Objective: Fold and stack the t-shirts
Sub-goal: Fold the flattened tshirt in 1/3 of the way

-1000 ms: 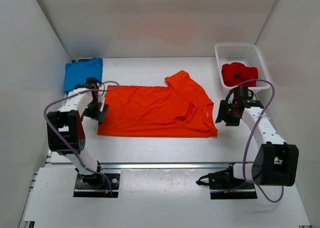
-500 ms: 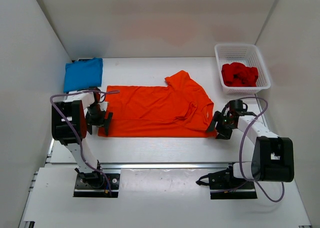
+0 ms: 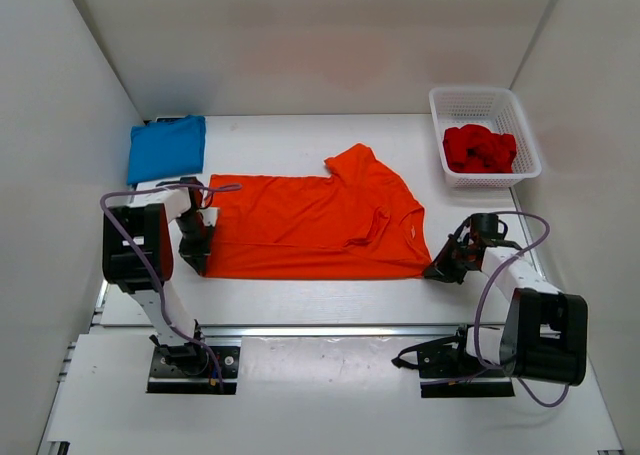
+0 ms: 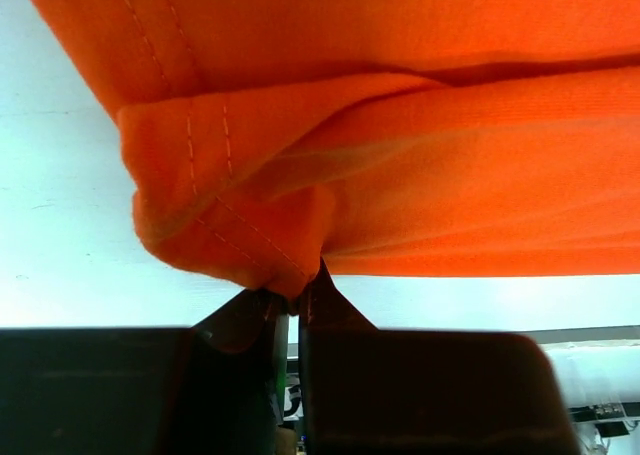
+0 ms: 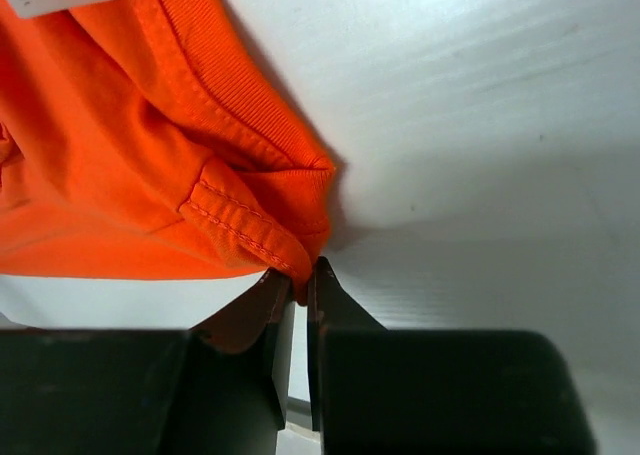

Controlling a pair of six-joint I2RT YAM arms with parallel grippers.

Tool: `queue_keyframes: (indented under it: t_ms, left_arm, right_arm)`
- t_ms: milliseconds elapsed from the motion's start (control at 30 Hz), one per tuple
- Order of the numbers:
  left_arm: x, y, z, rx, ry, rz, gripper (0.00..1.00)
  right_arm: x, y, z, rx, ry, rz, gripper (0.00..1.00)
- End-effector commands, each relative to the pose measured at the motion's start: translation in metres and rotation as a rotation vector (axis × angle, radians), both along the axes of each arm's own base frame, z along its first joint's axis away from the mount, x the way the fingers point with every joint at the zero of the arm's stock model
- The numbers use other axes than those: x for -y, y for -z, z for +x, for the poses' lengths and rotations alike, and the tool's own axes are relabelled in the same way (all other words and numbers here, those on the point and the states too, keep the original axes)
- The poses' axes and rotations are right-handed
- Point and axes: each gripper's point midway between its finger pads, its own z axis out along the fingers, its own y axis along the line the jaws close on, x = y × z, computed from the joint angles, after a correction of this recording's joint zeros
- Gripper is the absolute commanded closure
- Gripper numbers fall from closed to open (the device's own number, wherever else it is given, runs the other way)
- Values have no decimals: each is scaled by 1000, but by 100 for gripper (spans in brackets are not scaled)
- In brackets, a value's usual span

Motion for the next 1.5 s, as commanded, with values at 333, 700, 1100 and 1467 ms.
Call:
queue_keyframes:
  t_ms: [333,700,1100,1467]
  left_arm:
    - [-22,-23,-34,-39,78,127,53]
    - [-88,-124,38,415,52,539,1]
    - [270,-158,98,838,1200,-53,14]
    - [422,-111,56,882,1252,-491,1]
  right_arm:
    - [5,-25,-59,-166,79,-51,81]
    - [23,-84,-32,-33,20,-209,54]
    - [-45,-81,41,224,-155,-44,83]
    - [-55,-27,18,126,-175,-2,100]
